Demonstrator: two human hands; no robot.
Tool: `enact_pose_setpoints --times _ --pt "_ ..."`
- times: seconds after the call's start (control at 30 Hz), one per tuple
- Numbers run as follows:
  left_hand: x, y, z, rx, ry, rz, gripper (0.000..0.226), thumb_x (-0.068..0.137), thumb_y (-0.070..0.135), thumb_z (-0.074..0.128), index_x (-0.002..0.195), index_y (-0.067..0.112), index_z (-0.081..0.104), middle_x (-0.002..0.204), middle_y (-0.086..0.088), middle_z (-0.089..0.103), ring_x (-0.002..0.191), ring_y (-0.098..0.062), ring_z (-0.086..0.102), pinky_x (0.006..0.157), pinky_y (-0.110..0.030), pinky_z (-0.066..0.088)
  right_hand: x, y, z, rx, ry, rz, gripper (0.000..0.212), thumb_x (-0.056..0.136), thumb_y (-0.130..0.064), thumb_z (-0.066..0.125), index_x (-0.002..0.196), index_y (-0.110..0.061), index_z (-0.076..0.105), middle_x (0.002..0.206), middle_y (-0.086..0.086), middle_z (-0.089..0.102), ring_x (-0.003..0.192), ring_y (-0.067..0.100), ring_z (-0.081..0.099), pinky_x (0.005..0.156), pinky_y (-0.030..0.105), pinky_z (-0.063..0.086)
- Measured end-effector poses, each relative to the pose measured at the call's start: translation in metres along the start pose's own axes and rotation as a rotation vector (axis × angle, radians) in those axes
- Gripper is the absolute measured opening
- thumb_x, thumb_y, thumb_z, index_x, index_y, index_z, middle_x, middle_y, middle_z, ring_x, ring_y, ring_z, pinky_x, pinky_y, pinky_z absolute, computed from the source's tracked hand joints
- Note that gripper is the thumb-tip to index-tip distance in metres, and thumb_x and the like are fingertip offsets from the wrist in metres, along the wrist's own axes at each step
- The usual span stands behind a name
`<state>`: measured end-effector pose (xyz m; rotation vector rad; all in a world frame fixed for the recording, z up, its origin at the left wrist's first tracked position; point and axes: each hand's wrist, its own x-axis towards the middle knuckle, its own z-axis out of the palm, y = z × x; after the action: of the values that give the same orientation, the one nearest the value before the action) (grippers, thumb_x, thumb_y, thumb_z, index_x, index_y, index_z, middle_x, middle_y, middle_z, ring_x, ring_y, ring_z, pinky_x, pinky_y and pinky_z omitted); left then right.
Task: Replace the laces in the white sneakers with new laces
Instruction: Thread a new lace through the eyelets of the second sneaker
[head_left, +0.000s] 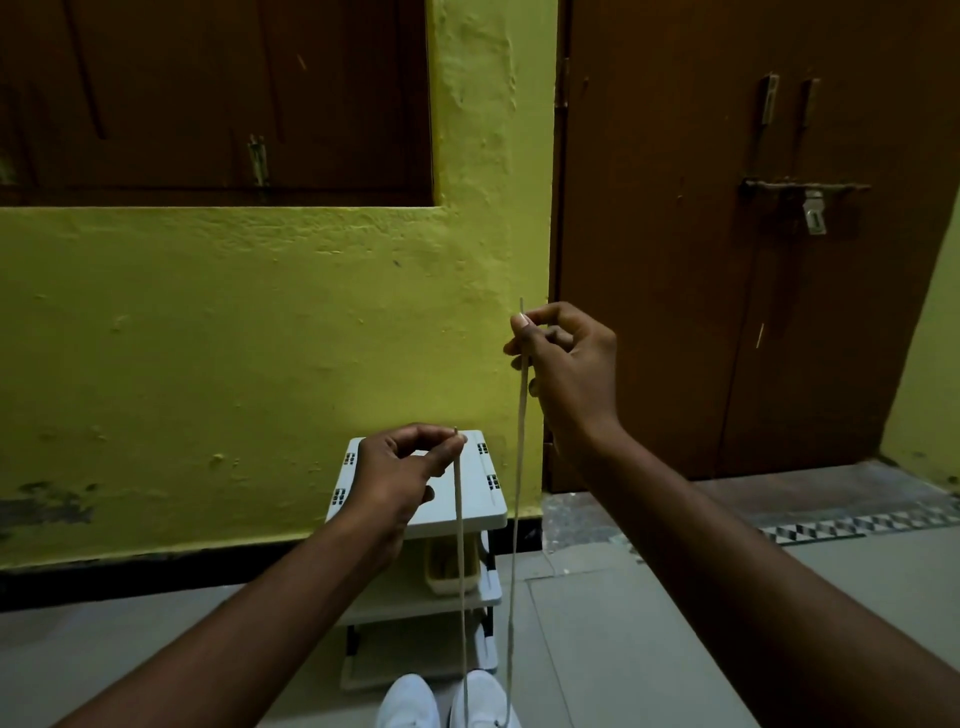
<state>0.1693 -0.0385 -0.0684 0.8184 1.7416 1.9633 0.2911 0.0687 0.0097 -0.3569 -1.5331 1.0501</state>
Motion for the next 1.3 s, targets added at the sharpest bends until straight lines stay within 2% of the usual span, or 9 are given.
enact_pose_setpoints --times 0.27,0.43,0.57,0.73,0.83,1.0,1.07,1.17,1.3 --pt "-0.002 -0.001 -0.002 0.012 -0.008 0.045 0.01 0.083 0.017 0.081 0.092 0.014 0.078 0.093 0.0 0.078 0.088 -0.014 0.069 0.071 -0.028 0.045 -0.002 0.006 0.0 -0.032 -0.043 -0.033 0.015 0.095 -0.018 0.068 0.094 -0.004 0.072 0.082 0.007 0.073 0.072 0.01 0.071 0.058 0.015 0.051" --pt "0.001 -0.014 -0.008 -0.011 -0.088 0.025 0.006 0.094 0.014 0.069 0.098 0.01 0.071 0.088 -0.005 0.077 0.089 -0.02 0.074 0.084 -0.038 0.055 -0.014 0.031 -0.003 -0.045 -0.091 0.025 0.012 0.096 -0.016 0.065 0.092 -0.005 0.069 0.08 0.011 0.07 0.066 0.017 0.072 0.065 0.034 0.062" --pt "0.003 -0.04 -0.012 -0.018 -0.11 -0.027 0.008 0.098 0.012 0.064 0.1 0.006 0.067 0.079 -0.008 0.069 0.071 -0.023 0.069 0.063 -0.036 0.058 -0.034 0.067 -0.01 -0.066 -0.158 0.143 0.011 0.099 -0.014 0.061 0.093 -0.006 0.065 0.082 0.014 0.068 0.06 0.018 0.068 0.057 0.035 0.058" --pt "0.0 -0.089 -0.013 0.278 -0.205 0.031 0.005 0.095 0.015 0.07 0.094 0.014 0.075 0.08 -0.001 0.076 0.065 -0.005 0.066 0.055 -0.017 0.048 -0.071 0.13 -0.02 -0.158 -0.218 0.258 0.011 0.098 -0.018 0.063 0.09 -0.012 0.067 0.081 0.007 0.07 0.059 0.017 0.064 0.054 0.032 0.054" --pt "0.0 -0.129 -0.014 0.426 -0.28 0.018 0.007 0.094 0.015 0.071 0.09 0.016 0.076 0.082 0.002 0.076 0.076 -0.008 0.07 0.062 -0.02 0.05 -0.1 0.172 -0.026 -0.187 -0.247 0.341 0.013 0.097 -0.016 0.063 0.085 -0.015 0.067 0.079 0.006 0.07 0.061 0.013 0.065 0.054 0.025 0.051" --pt "0.0 -0.22 -0.014 0.757 -0.447 -0.014 0.013 0.094 0.017 0.069 0.083 0.024 0.071 0.087 0.006 0.072 0.083 -0.011 0.066 0.077 -0.036 0.056 -0.166 0.245 -0.034 -0.302 -0.326 0.508 0.014 0.094 -0.021 0.068 0.079 -0.019 0.068 0.074 0.002 0.071 0.069 0.014 0.071 0.063 0.031 0.057" --pt "-0.002 -0.253 -0.014 0.9 -0.568 -0.004 0.009 0.092 0.017 0.069 0.092 0.026 0.069 0.099 0.008 0.069 0.092 -0.008 0.065 0.085 -0.036 0.055 -0.193 0.268 -0.035 -0.377 -0.359 0.547 0.017 0.092 -0.023 0.069 0.075 -0.024 0.067 0.072 -0.004 0.07 0.07 0.006 0.068 0.068 0.027 0.055" --pt "-0.005 -0.298 -0.018 1.184 -0.745 0.069 0.029 0.089 0.012 0.065 0.114 0.027 0.065 0.125 0.007 0.063 0.122 -0.015 0.053 0.105 -0.036 0.039 -0.23 0.288 -0.038 -0.441 -0.396 0.572 0.02 0.092 -0.022 0.07 0.073 -0.025 0.064 0.07 -0.009 0.064 0.068 -0.002 0.06 0.062 0.01 0.04" --pt "-0.009 -0.321 -0.018 1.323 -0.801 0.109 0.026 0.091 0.015 0.057 0.113 0.025 0.065 0.121 0.005 0.061 0.122 -0.022 0.045 0.089 -0.036 0.034 -0.267 0.302 -0.039 -0.512 -0.435 0.506 0.013 0.087 -0.021 0.07 0.077 -0.027 0.065 0.083 -0.008 0.067 0.081 0.003 0.062 0.072 0.012 0.043"
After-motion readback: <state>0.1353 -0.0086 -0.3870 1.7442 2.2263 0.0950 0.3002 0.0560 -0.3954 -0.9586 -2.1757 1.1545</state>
